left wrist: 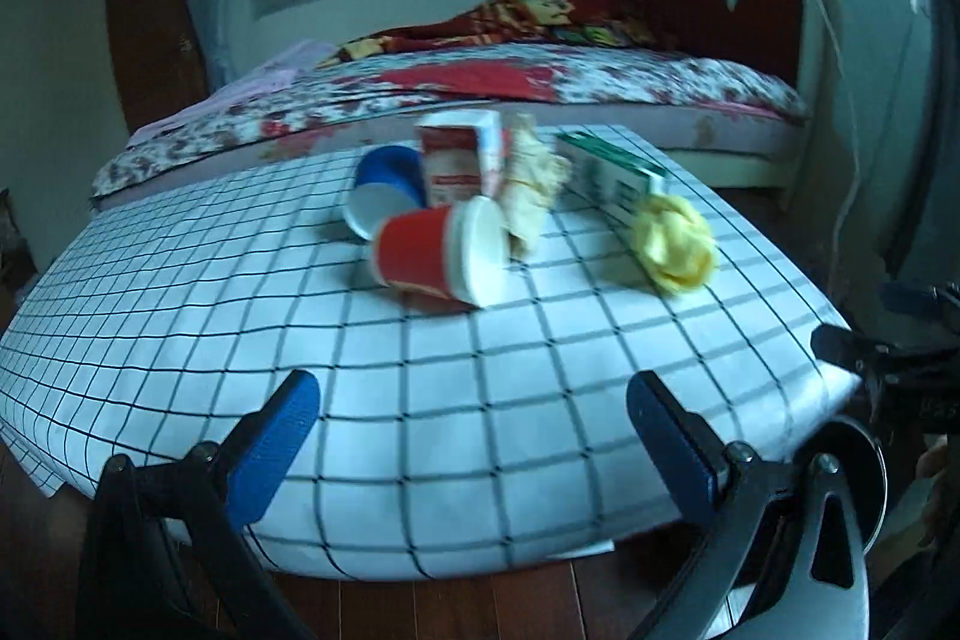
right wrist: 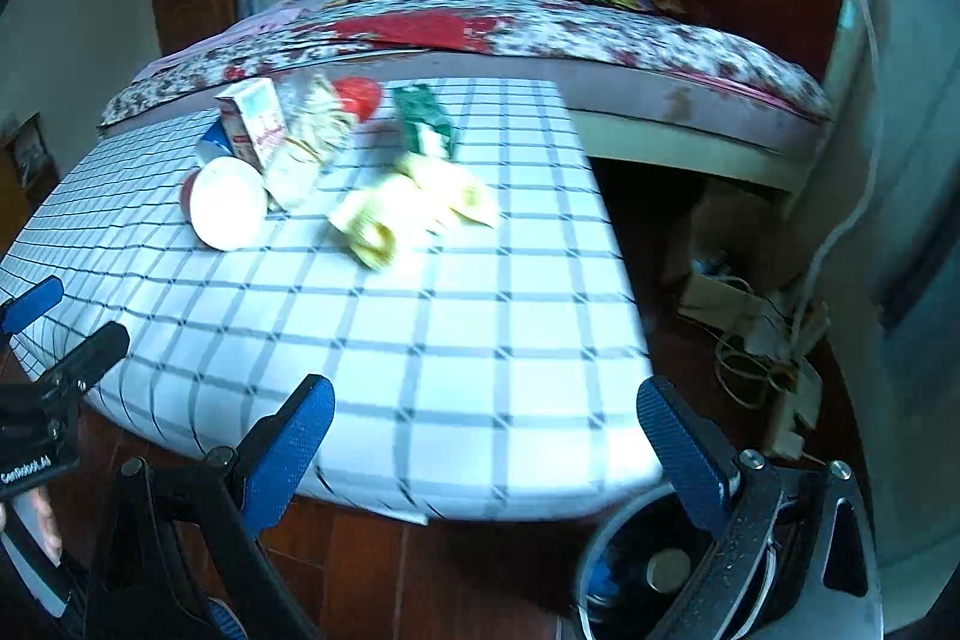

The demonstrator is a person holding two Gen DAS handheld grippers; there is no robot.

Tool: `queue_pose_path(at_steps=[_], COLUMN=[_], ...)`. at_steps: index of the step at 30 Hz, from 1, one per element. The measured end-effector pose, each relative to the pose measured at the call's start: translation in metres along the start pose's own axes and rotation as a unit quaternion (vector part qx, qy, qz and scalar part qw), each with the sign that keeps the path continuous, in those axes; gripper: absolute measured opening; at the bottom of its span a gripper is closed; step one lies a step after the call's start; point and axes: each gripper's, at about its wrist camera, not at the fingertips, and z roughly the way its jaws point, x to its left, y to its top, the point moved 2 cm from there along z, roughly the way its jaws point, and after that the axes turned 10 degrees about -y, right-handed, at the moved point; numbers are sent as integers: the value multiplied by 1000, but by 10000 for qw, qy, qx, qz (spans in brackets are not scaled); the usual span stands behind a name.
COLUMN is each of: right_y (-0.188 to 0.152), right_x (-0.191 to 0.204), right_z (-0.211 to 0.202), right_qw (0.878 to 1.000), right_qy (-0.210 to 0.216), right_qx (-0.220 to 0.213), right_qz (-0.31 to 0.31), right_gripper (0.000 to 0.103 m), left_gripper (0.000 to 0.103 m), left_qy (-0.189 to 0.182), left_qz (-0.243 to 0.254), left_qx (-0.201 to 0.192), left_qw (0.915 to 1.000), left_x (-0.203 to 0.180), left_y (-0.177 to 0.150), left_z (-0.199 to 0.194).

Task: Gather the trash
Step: 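Grasp the red paper cup with the left gripper while the right grasps the yellow cloth, then carry the red cup and yellow cloth to the bin and release both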

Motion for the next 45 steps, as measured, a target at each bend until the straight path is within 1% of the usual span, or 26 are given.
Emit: queue_pose_path(at_steps=[2,4,7,9,11,14,17,20,21,22,23,24,25,26,27,28,29,32,36,38,39,41,45], right_y=[13,24,42,50,55,59,63,63,64,63,63,62,62,60,59,57,56,52,48,47,46,44,40], right_x=[15,23,35,42,46,46,47,49,50,51,50,50,49,48,48,49,50,49,47,46,45,44,37], right_z=[12,23,46,61,75,91,105,110,111,110,108,106,105,104,105,104,102,98,93,88,86,79,63], right_qw=[9999,9999,9998,9999,9997,9992,9986,9983,9983,9984,9985,9986,9984,9979,9973,9973,9973,9966,9957,9954,9953,9952,9952], right_qy=[12,89,149,112,-64,-109,-30,126,156,221,252,269,333,437,520,552,590,716,864,930,950,975,964], right_qx=[-101,-117,-51,108,222,376,504,560,552,516,478,452,430,450,482,458,429,401,339,241,204,72,-178], right_qz=[-7,34,123,52,-4,0,122,102,92,92,101,114,150,180,188,162,126,90,66,36,20,-28,-42], right_gripper=[102,102,102,102,102,102,102,102,102,102,101,99,86,72,68,58,46,36,33,23,22,17,15], left_gripper=[102,102,102,102,102,102,102,102,100,97,83,73,63,34,16,13,13,12,7,4,3,3,3], left_qy=[94,44,-79,-138,-175,-326,-492,-573,-603,-632,-665,-698,-699,-707,-674,-655,-679,-757,-829,-874,-903,-946,-940], left_qz=[-69,-141,-158,-192,-160,-55,99,66,35,-1,-17,-2,22,34,32,6,-45,-109,-228,-309,-311,-341,-301], left_qx=[18,74,132,228,308,359,423,540,587,605,620,683,724,745,776,776,762,733,692,611,576,547,305], left_qw=[9999,9999,9998,9995,9992,9988,9978,9969,9964,9962,9959,9952,9949,9947,9947,9948,9948,9944,9939,9938,9938,9934,9947], left_x=[17,32,48,56,60,60,55,55,56,57,58,57,56,56,55,55,56,54,56,57,56,55,50], left_y=[6,13,25,33,37,44,47,46,45,44,43,42,40,39,36,35,33,30,28,28,28,27,27], left_z=[11,25,50,69,80,92,98,105,107,108,108,109,109,109,108,107,105,101,97,93,90,87,70])
